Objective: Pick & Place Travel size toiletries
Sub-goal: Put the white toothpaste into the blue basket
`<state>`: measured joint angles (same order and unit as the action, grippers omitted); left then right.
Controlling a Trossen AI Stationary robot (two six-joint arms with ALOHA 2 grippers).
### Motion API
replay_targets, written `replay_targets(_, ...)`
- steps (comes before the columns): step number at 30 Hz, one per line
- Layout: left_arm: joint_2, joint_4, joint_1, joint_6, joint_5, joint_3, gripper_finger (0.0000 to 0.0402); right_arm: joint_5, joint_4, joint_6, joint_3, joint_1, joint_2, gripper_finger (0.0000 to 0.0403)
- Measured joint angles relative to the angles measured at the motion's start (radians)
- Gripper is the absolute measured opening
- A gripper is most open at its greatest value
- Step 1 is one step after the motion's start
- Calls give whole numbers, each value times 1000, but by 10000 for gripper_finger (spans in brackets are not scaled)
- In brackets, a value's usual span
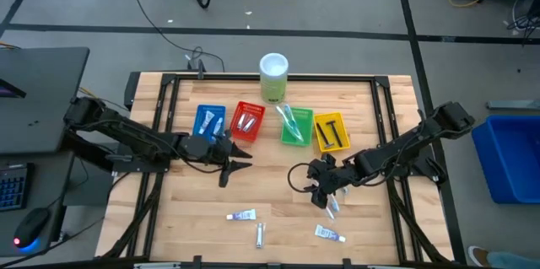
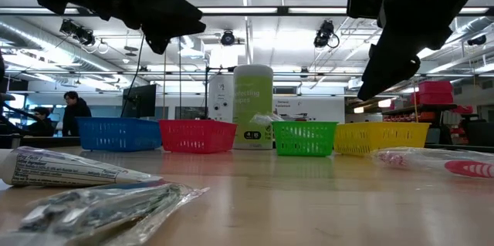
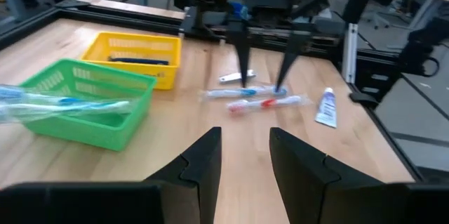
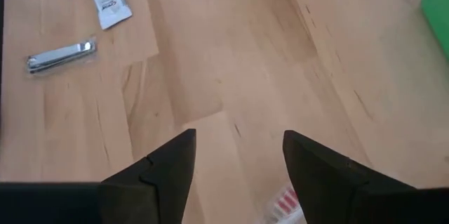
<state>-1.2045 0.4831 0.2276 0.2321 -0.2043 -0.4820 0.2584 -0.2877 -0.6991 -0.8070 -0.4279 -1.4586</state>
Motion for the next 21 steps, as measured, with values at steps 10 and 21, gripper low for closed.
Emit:
replay_targets(10, 0, 0, 56, 0, 0, 0, 129, 1, 0, 0, 0, 15, 0, 209)
replay_targets(21, 0, 1, 114, 0, -1, 0, 129, 1, 1, 0, 0, 16, 0, 220)
